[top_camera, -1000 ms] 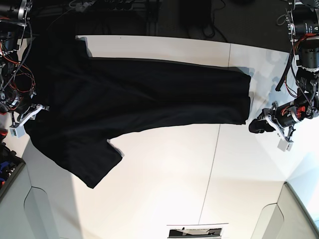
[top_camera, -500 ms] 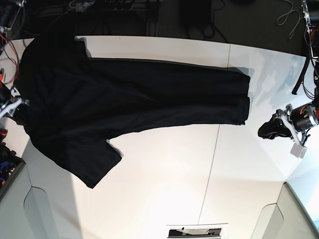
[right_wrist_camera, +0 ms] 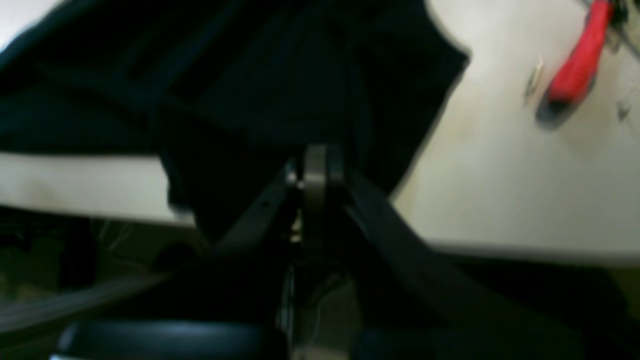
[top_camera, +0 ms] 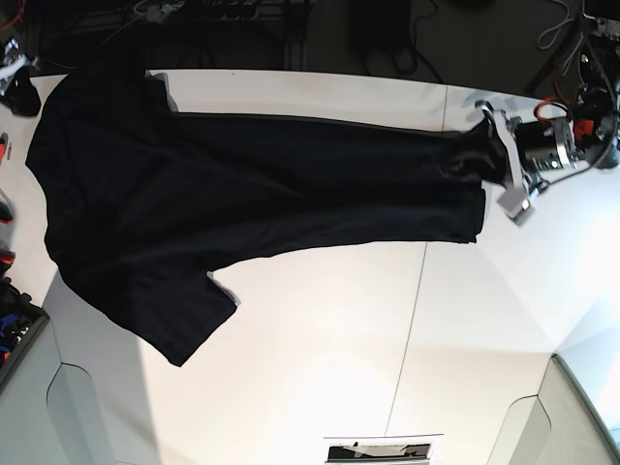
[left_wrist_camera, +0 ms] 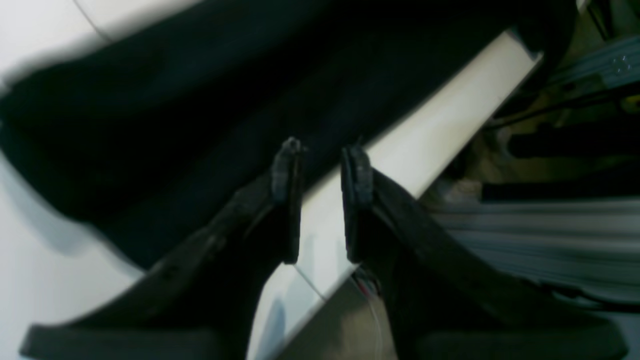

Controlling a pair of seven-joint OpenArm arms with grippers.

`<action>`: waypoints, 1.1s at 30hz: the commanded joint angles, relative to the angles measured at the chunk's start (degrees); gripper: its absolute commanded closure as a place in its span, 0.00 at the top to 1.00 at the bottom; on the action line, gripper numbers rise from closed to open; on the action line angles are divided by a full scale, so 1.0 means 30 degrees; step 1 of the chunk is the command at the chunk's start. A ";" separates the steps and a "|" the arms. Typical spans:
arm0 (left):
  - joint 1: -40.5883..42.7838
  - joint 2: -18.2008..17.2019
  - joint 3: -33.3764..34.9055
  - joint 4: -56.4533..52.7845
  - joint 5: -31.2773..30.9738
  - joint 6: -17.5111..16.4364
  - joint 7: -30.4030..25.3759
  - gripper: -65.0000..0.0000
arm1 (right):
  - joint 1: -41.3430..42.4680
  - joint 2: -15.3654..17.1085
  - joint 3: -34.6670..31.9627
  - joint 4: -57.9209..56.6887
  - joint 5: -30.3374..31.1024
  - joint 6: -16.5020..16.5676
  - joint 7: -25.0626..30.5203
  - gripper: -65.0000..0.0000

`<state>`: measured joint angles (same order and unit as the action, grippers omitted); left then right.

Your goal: Layout the t-shirt on the table in an organized manner, then fold the t-shirt properly

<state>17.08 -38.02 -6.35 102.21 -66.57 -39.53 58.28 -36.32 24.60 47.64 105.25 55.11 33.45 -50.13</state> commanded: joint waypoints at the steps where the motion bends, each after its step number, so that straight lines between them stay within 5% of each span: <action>1: 0.0080 -0.0066 -0.0175 0.0393 -0.0444 -0.0157 -0.0335 0.26 | -0.0750 0.0299 0.0240 0.0321 0.0291 0.0146 0.0189 0.00; 7: 0.0940 0.1290 -0.0175 0.0401 -0.0452 -0.0157 -0.0342 0.26 | -0.3067 -0.0750 0.0182 0.0306 0.0277 0.0138 0.0044 0.06; 10: 0.1020 0.1865 -0.0175 0.0401 -0.0444 -0.0157 -0.0342 0.26 | -0.3300 -0.1464 0.0087 0.0226 0.0036 0.0131 0.0124 0.56; 12: 0.1027 0.2149 -0.0175 0.0401 -0.0444 -0.0157 -0.0342 0.26 | -0.3293 -0.1654 -0.0299 0.0211 -0.0430 0.0102 0.0364 0.67; 19: 0.1027 0.2295 -0.0175 0.0401 -0.0058 -0.0157 -0.0364 0.26 | -0.2426 -0.1807 -0.2827 -0.0838 -0.2863 -0.0386 0.1880 0.67; 30: 0.1035 0.2288 -0.0175 0.0393 0.1297 -0.0157 -0.0488 0.26 | 0.0525 -0.1902 -0.3621 -0.3847 -0.1851 -0.0328 0.1428 0.67; 33: 0.1035 0.2280 -0.0175 0.0393 0.1472 -0.0157 -0.0503 0.26 | 0.0561 -0.1909 -0.3621 -0.3818 -0.1617 -0.0364 0.1413 0.50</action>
<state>20.47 -30.35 -6.39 102.52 -61.01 -39.51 58.04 -34.44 18.06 36.29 92.99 48.99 31.94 -46.54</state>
